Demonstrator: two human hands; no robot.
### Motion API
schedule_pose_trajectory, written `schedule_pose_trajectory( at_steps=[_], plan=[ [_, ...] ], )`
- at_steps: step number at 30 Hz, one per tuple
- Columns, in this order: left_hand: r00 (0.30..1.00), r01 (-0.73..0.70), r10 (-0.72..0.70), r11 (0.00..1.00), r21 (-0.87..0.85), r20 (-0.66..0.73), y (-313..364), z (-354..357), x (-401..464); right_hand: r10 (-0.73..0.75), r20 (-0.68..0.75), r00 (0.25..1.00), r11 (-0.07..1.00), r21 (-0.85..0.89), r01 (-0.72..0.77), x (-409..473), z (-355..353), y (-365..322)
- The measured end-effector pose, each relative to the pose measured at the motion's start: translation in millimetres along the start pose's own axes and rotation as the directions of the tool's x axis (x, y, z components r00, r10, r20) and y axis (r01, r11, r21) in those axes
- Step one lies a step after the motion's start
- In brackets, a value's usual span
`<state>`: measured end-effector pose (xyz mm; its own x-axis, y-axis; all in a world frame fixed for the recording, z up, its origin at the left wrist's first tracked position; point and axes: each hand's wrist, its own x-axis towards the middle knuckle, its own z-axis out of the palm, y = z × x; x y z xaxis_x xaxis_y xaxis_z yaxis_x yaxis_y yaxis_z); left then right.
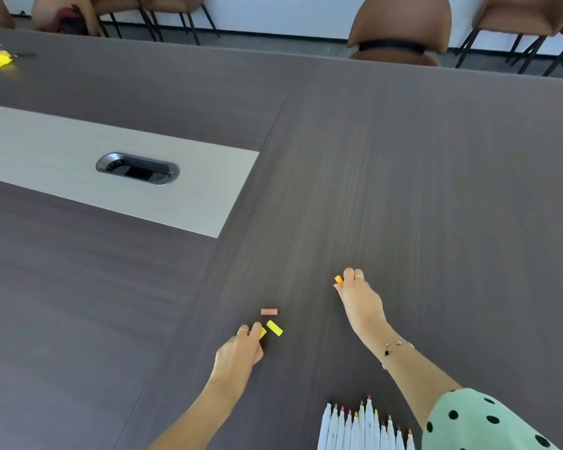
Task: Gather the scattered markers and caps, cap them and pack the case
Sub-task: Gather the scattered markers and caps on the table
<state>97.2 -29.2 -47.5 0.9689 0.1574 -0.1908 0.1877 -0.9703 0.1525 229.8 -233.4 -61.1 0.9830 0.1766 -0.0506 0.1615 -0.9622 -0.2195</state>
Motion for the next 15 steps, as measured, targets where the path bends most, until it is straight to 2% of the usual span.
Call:
schedule_pose_trajectory(
  at_steps=[1, 3, 5, 6, 8, 11, 13, 15],
  plan=[
    [0.998, 0.04, -0.04, 0.999, -0.008, 0.056, -1.0, -4.1, -1.3, 0.009, 0.015, 1.0, 1.0, -0.013, -0.009, 0.3, 3.7, -4.2],
    [0.994, -0.028, 0.033, 0.998, -0.049, 0.107, -13.5, 0.9, 3.3, -0.006, 0.023, 1.0, 0.999, -0.041, 0.007, -1.6, 11.2, -11.9],
    [0.994, -0.1, 0.108, 0.979, -0.177, 0.034, -22.9, -1.0, 8.6, -0.071, 0.027, 0.997, 0.99, -0.124, 0.073, -5.5, 13.5, -23.9],
    [0.996, -0.086, 0.086, 0.971, -0.225, -0.009, -26.8, -4.0, 11.9, -0.112, 0.036, 0.993, 0.979, -0.166, 0.116, -9.1, 9.9, -31.7],
    [0.998, -0.055, 0.059, 0.961, -0.272, 0.009, -28.6, -9.9, 21.1, -0.152, 0.014, 0.988, 0.978, -0.143, 0.152, -20.3, 5.9, -47.6],
    [0.998, -0.011, 0.026, 0.97, -0.242, 0.059, -22.4, -28.3, 29.4, -0.274, 0.008, 0.962, 0.96, -0.061, 0.274, -46.5, 11.5, -70.9],
    [0.99, -0.097, 0.115, 0.974, -0.203, 0.08, -19.2, -32.8, 36.7, -0.355, 0.023, 0.935, 0.931, -0.078, 0.355, -63.6, 19.6, -83.3],
    [0.974, -0.201, 0.217, 0.962, -0.184, 0.072, -18.9, -28.5, 41.3, -0.357, 0.073, 0.931, 0.928, -0.09, 0.363, -73.3, 33.2, -91.5]
  ],
)
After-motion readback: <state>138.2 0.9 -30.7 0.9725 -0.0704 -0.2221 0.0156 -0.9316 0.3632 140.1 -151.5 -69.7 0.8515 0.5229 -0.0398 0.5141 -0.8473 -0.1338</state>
